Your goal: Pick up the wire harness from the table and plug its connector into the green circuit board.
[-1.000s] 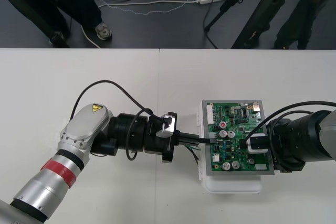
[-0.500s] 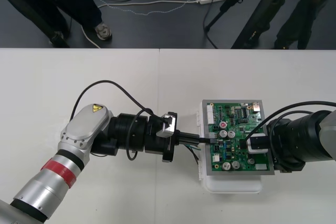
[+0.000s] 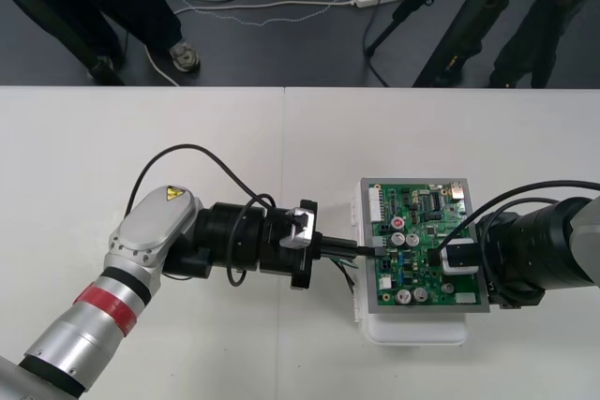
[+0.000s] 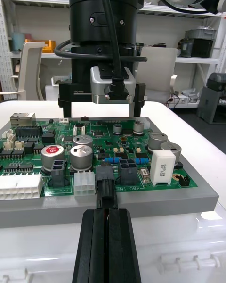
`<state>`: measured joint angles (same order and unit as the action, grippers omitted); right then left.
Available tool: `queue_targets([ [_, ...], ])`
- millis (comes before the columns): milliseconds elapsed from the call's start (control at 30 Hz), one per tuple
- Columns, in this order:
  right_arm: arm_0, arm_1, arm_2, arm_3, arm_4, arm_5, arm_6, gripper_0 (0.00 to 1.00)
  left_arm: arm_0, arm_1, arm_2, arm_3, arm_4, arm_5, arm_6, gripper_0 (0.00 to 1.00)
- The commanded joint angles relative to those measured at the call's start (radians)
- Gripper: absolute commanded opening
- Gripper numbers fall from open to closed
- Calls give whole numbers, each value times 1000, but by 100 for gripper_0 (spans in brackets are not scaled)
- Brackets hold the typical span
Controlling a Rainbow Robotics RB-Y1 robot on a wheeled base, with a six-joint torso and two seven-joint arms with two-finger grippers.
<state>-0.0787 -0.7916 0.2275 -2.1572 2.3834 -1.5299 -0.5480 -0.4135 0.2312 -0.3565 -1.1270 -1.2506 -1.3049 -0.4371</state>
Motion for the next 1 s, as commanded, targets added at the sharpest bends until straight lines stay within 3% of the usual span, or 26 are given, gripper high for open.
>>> queue_targets([
  [33, -23, 14, 16, -18, -12, 8, -32, 100, -2, -35, -35, -42, -10, 44, -63, 0],
  [1000, -21, 14, 15, -16, -10, 5, -24, 100, -4, -79, -35, -42, -19, 58, -51, 0],
])
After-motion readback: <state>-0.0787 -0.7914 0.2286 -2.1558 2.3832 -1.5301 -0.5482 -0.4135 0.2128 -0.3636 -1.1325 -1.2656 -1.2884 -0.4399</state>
